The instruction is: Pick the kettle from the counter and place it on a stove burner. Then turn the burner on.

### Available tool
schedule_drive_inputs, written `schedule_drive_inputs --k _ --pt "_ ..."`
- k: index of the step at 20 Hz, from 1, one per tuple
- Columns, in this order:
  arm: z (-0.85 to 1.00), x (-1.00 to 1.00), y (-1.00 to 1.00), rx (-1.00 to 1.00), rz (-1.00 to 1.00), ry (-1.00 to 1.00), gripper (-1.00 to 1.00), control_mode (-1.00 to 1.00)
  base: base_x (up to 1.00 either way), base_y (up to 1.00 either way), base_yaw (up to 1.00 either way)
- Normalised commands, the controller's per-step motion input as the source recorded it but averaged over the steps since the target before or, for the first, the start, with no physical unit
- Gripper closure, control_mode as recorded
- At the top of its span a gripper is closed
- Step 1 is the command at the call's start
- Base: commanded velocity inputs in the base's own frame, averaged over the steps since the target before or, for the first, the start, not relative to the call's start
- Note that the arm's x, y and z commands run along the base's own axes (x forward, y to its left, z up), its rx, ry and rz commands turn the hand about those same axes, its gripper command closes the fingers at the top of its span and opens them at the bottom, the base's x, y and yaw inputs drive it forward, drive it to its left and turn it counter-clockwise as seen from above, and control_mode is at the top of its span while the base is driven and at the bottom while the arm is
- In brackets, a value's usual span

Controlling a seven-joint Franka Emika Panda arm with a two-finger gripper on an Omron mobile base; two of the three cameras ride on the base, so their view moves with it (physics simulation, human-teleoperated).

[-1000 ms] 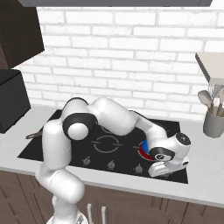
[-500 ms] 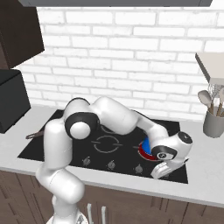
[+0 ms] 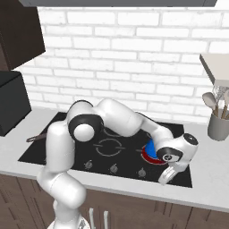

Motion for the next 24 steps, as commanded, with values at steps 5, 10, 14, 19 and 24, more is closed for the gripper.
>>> schedule_drive_inputs --k 5,10,14,19,24 --pt "0.0 0.0 0.0 0.0 0.2 0.0 1.0 -1.0 0.0 0.0 0.0" --pt "0.0 0.0 0.0 0.0 0.19 0.0 1.0 -1.0 0.0 0.0 0.0" --pt "0.0 0.0 0.0 0.0 0.18 -0.01 1.0 -1.0 0.0 0.0 0.0" --pt "0.0 0.0 0.0 0.0 0.17 0.0 1.0 -1.0 0.0 0.0 0.0" --pt "0.0 0.0 0.0 0.0 0.16 0.0 1.0 -1.0 0.0 0.0 0.0"
